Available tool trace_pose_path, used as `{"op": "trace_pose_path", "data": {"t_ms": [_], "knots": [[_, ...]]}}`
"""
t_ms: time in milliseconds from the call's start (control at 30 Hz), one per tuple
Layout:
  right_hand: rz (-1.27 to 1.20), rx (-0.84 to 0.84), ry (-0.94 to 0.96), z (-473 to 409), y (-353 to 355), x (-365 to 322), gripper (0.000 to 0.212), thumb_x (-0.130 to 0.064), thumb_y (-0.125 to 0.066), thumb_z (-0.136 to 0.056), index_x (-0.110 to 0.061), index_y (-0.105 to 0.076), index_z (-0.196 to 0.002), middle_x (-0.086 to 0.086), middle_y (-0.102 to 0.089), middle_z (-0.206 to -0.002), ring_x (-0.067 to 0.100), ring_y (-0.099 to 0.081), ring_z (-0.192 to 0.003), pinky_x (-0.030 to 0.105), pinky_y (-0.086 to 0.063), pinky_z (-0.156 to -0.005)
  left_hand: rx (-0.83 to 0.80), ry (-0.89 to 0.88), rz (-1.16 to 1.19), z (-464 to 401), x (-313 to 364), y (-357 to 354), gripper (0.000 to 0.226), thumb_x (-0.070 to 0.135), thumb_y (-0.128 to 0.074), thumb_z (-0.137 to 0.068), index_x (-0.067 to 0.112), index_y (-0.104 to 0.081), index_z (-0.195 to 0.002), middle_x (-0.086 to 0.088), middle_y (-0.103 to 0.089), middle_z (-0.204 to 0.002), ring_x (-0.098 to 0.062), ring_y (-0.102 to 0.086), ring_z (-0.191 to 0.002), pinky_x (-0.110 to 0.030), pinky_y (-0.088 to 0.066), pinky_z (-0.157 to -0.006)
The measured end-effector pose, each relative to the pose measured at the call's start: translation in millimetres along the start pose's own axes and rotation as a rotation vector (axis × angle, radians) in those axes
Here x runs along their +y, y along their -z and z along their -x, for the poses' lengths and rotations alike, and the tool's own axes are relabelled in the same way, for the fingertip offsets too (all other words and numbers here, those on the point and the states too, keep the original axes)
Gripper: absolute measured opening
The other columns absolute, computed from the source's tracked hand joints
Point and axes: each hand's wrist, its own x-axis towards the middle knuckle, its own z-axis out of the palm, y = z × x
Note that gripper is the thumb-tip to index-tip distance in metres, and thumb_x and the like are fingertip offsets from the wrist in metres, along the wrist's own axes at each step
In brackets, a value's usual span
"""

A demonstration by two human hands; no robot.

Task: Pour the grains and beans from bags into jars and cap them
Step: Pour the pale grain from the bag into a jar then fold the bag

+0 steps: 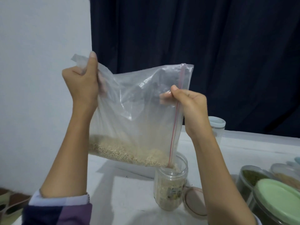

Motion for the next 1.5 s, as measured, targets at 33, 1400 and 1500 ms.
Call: {"op": "trace_pose_path", "data": {"t_ms": [33,1400,1500], "knots": [[0.0,0.001,0.003,0,0,1,0.028,-0.018,-0.057,-0.094,-0.002,-0.075,-0.08,0.007,-0.074,-0.076,0.013,-0.071,-0.081,0.036,-0.048,-0.1,0.01,0.005,0.002,1,1,-1,0.062,0.046,-0.06,-0.083,0.002,-0.037,-0.046,-0.005,-0.038,-0.045,-0.022,-0.037,-0.043,-0.029,-0.032,-0.044],[-0.033,0.029,0.043,-7,6,8,0.03,-0.02,-0.055,-0.096,-0.006,-0.074,-0.078,0.005,-0.075,-0.078,0.016,-0.072,-0.084,0.04,-0.047,-0.102,0.025,0.003,0.095,2,16,-6,0.059,0.038,-0.061,-0.087,0.021,-0.03,-0.039,0.008,-0.036,-0.036,-0.007,-0.036,-0.036,-0.024,-0.033,-0.045],[-0.054,0.051,0.049,-8,7,9,0.029,-0.019,-0.056,-0.096,-0.004,-0.073,-0.078,0.005,-0.075,-0.079,0.015,-0.071,-0.085,0.037,-0.047,-0.102,0.029,-0.007,0.095,0,17,-6,0.059,0.038,-0.06,-0.087,0.021,-0.032,-0.039,0.011,-0.036,-0.034,-0.008,-0.037,-0.036,-0.025,-0.033,-0.045]]}}
